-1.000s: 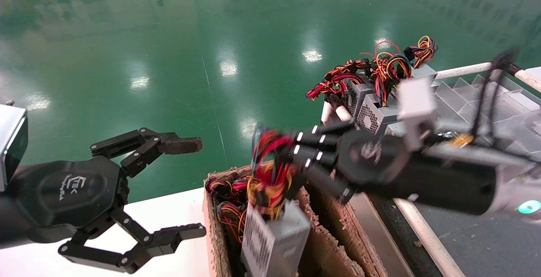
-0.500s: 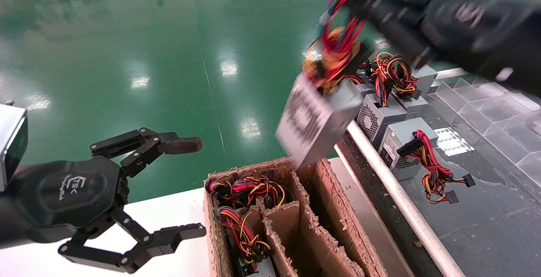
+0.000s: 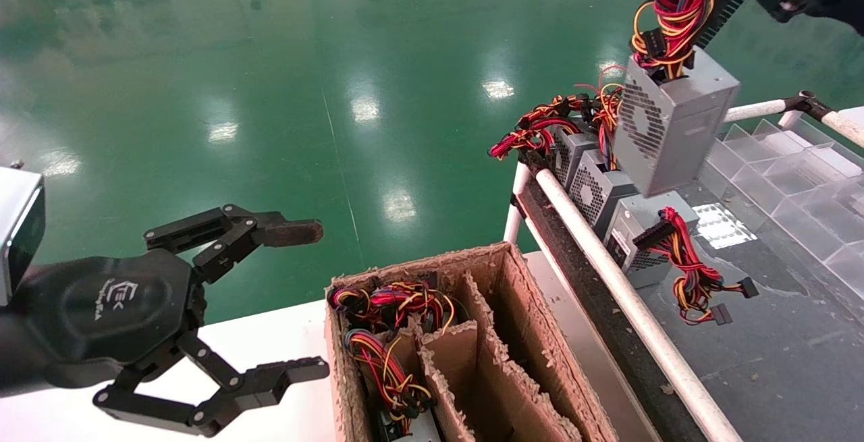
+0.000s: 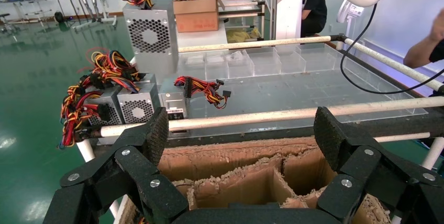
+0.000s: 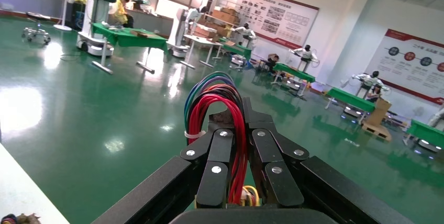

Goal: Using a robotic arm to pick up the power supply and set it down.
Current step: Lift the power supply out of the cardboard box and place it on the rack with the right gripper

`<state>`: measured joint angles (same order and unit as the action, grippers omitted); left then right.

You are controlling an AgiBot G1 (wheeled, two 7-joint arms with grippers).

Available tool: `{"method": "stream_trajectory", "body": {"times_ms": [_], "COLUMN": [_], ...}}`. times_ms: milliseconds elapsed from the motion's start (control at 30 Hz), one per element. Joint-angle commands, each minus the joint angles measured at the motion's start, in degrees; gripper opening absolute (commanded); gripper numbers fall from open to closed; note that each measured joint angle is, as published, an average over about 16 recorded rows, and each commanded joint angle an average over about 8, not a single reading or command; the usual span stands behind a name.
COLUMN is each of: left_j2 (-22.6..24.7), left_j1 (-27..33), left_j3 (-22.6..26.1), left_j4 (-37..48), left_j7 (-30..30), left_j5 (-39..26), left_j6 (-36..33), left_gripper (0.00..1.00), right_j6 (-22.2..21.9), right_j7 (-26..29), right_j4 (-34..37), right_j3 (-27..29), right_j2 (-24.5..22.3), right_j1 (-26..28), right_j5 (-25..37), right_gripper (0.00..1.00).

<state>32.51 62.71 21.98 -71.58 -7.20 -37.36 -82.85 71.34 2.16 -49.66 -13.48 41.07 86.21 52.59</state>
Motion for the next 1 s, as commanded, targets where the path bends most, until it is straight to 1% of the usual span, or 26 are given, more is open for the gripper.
{"method": "stream_trajectory", "body": {"times_ms": [33,367,567,667,767,1000], "left_j2": [0.0,0.0,0.0,0.0,0.0,0.0], "left_j1": [0.0,0.0,0.0,0.0,0.0,0.0], "left_j3": [0.0,0.0,0.0,0.0,0.0,0.0], "left_j4": [0.0,0.0,0.0,0.0,0.0,0.0], "left_j7": [0.0,0.0,0.0,0.0,0.0,0.0], "left_j5": [0.0,0.0,0.0,0.0,0.0,0.0], "left_j6": [0.0,0.0,0.0,0.0,0.0,0.0], "left_gripper": [1.0,1.0,1.0,1.0,1.0,1.0], "right_j6": [0.2,-0.2,-3.5,-5.7,-7.5,-10.4], "right_j7": [0.0,0.3,-1.2,-3.8,-7.7,-17.3], "right_j4": [0.5,-0.7,1.2,4.2,8.3,19.2], "right_j3": [0.1,-0.3,-0.4,-0.2,-0.1,0.0], "right_j2": [-0.2,1.2,4.2,5.2,5.7,5.4], "right_j1": [0.3,0.0,3.5,6.3,9.1,14.3], "right_j5": [0.0,-0.1,1.1,2.4,4.2,7.6], "right_gripper": [0.0,0.0,0.0,0.0,0.0,0.0]}}
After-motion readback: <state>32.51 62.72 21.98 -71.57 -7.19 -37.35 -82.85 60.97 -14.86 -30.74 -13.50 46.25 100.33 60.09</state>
